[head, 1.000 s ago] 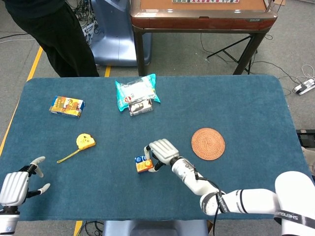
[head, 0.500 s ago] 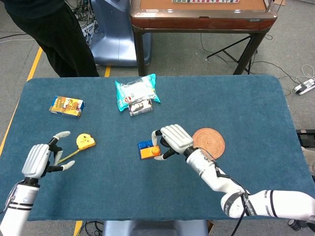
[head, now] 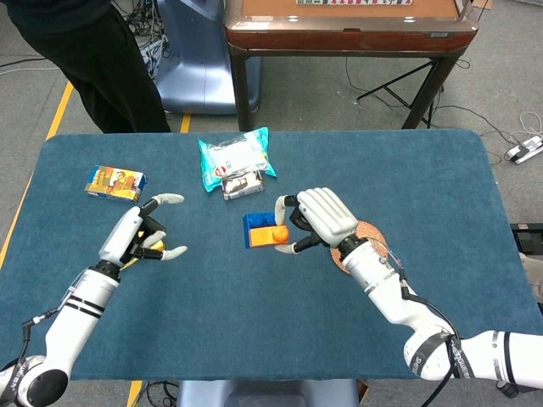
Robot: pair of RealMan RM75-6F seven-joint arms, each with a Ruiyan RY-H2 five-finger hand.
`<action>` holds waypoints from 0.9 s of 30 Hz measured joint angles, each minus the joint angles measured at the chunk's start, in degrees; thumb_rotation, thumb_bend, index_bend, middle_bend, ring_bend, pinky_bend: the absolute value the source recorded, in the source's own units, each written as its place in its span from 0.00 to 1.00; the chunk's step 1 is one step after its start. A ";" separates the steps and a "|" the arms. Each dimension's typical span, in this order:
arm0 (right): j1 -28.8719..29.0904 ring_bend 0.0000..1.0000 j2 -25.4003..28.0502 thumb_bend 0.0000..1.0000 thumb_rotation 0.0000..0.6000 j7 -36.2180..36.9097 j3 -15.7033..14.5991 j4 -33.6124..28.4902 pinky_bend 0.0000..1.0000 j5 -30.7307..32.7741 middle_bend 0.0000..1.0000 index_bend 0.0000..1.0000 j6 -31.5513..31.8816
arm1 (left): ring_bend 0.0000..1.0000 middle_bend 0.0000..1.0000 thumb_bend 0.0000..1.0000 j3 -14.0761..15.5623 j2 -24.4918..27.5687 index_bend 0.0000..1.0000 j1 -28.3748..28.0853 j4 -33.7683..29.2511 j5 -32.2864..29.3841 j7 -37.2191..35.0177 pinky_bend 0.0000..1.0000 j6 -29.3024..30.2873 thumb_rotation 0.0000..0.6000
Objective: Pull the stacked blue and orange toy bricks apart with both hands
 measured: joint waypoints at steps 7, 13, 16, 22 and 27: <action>0.58 1.00 -0.71 0.53 1.00 1.75 0.23 1.04 1.00 -0.59 1.00 0.69 0.22 | 1.00 1.00 0.02 -3.75 0.45 0.25 -3.62 -0.89 -3.48 -10.06 1.00 -6.82 1.00; 1.23 1.00 -1.96 0.53 1.00 3.51 0.52 2.39 1.00 -1.06 1.00 0.69 0.22 | 1.00 1.00 0.01 -4.05 -0.70 0.25 -5.16 -0.45 -3.15 -12.98 1.00 -8.04 1.00; 1.56 1.00 -2.63 0.53 1.00 4.45 0.65 3.20 1.00 -1.25 1.00 0.69 0.07 | 1.00 1.00 0.01 -3.45 -1.64 0.23 -5.66 -0.36 -3.08 -12.84 1.00 -7.55 1.00; 2.04 1.00 -3.91 0.53 1.00 6.55 1.07 4.46 1.00 -1.87 1.00 0.69 -0.12 | 1.00 1.00 0.01 -2.29 -3.50 0.23 -6.33 -0.03 -2.15 -10.46 1.00 -5.26 1.00; 2.44 1.00 -4.67 0.53 1.00 8.34 1.30 5.12 1.00 -2.39 1.00 0.69 -0.88 | 1.00 1.00 0.01 -1.03 -5.70 0.25 -6.99 0.26 -1.98 -5.81 1.00 -1.94 1.00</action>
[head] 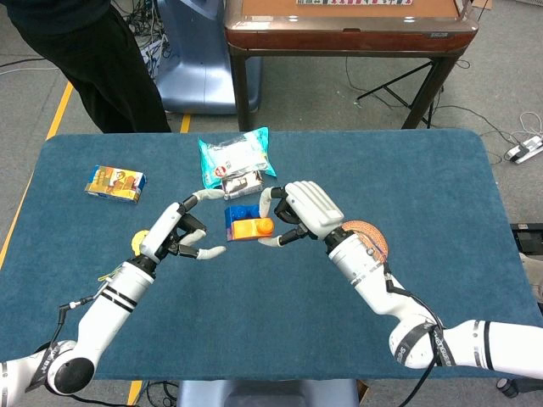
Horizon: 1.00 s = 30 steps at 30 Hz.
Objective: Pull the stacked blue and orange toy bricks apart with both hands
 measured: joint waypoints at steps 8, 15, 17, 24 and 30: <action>0.27 1.00 -0.39 0.53 1.00 2.73 0.11 0.48 1.00 -0.96 1.00 0.69 -1.59 | 1.00 1.00 0.01 1.63 -3.34 0.31 -1.34 -0.06 -1.61 6.23 1.00 4.30 1.00; 0.42 1.00 -0.85 0.53 1.00 4.33 -0.06 1.36 1.00 -1.85 1.00 0.69 -2.26 | 1.00 1.00 0.01 1.91 -4.02 0.34 -1.80 -0.05 -2.20 6.84 1.00 4.66 1.00; 0.55 1.00 -1.05 0.53 1.00 4.61 -0.12 1.65 1.00 -1.93 1.00 0.69 -2.49 | 1.00 1.00 0.01 1.85 -4.19 0.35 -1.85 -0.06 -2.22 6.65 1.00 4.74 1.00; 1.25 1.00 -1.63 0.53 1.00 5.32 -0.46 2.40 1.00 -2.02 1.00 0.69 -3.71 | 1.00 1.00 0.01 1.87 -4.54 0.43 -2.09 0.09 -2.18 6.31 1.00 4.59 1.00; 1.41 1.00 -1.96 0.53 1.00 6.05 -0.53 2.72 1.00 -2.41 1.00 0.69 -3.89 | 1.00 1.00 0.01 2.27 -4.47 0.52 -1.99 0.19 -2.01 5.96 1.00 4.23 1.00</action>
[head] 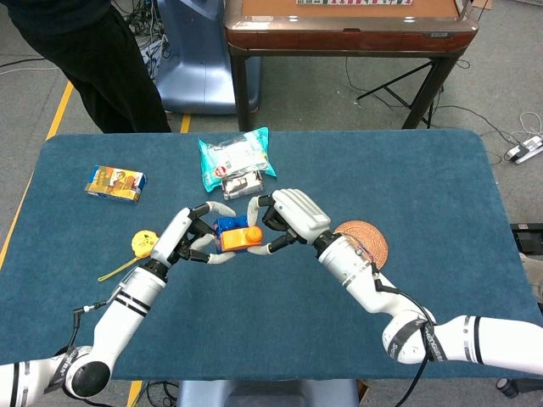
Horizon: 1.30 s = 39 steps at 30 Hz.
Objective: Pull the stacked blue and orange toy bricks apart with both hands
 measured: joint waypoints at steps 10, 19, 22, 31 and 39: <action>0.11 1.00 -0.30 0.53 1.00 1.29 -0.09 0.52 1.00 -0.77 1.00 0.69 -0.50 | 1.00 1.00 0.01 0.39 0.84 0.62 -0.04 0.18 2.08 -2.22 1.00 -2.33 1.00; -0.22 1.00 -0.20 0.53 1.00 2.45 -0.31 0.80 1.00 -1.75 1.00 0.69 -0.70 | 1.00 1.00 0.01 0.51 0.50 0.75 -0.26 0.56 2.94 -2.71 1.00 -2.06 1.00; -0.50 1.00 -0.02 0.53 1.00 2.96 -0.34 0.82 1.00 -2.16 1.00 0.69 -0.62 | 1.00 1.00 0.01 0.75 0.18 0.78 -0.20 0.79 3.17 -2.36 1.00 -1.47 1.00; -1.18 1.00 0.27 0.53 1.00 4.99 -0.28 0.96 1.00 -3.59 1.00 0.69 -0.77 | 1.00 1.00 0.01 1.16 -0.94 0.84 0.10 1.45 4.02 -2.11 1.00 0.08 1.00; -1.38 1.00 0.23 0.53 1.00 6.49 -0.43 1.61 1.00 -4.43 1.00 0.69 -1.52 | 1.00 1.00 0.01 1.44 -2.48 0.88 0.52 2.28 4.68 -1.28 1.00 2.23 1.00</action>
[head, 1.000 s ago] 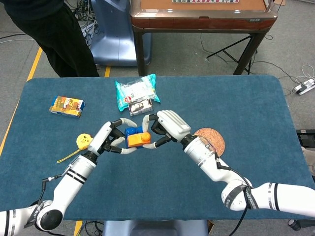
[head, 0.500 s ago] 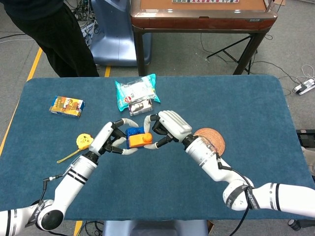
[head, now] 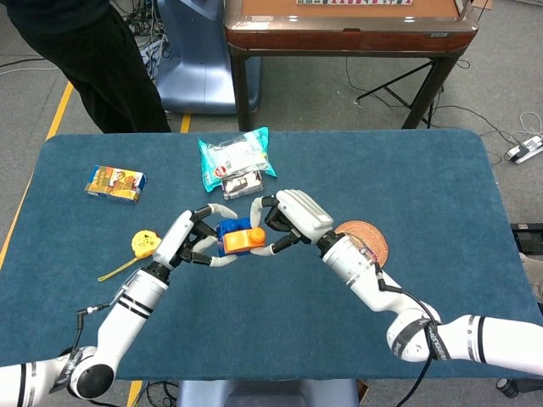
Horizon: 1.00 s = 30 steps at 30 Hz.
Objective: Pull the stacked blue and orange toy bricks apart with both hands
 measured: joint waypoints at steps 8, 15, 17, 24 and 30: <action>-0.13 1.00 -0.03 0.53 1.00 1.51 -0.04 0.44 1.00 -1.11 1.00 0.69 -0.73 | 1.00 1.00 0.01 0.03 -0.96 0.93 0.15 0.35 -0.21 1.29 1.00 1.29 1.00; -0.53 1.00 0.13 0.53 1.00 2.50 -0.02 0.47 1.00 -2.09 1.00 0.69 -0.54 | 1.00 1.00 0.01 0.28 -1.28 0.93 0.16 0.54 -0.84 2.33 1.00 1.38 1.00; -0.66 1.00 0.19 0.53 1.00 2.76 -0.01 0.45 1.00 -2.37 1.00 0.69 -0.46 | 1.00 1.00 0.01 0.34 -1.38 0.93 0.17 0.67 -1.07 2.56 1.00 1.37 1.00; -1.44 1.00 0.75 0.53 1.00 4.14 0.18 0.08 1.00 -3.77 1.00 0.69 0.13 | 1.00 1.00 0.01 0.71 -1.54 0.93 0.19 1.13 -1.46 3.32 1.00 1.11 1.00; -2.71 1.00 2.28 0.53 1.00 4.40 -0.01 -0.34 1.00 -4.81 1.00 0.69 1.13 | 1.00 1.00 0.01 1.72 -1.66 0.93 0.52 1.93 -1.51 4.65 1.00 1.18 1.00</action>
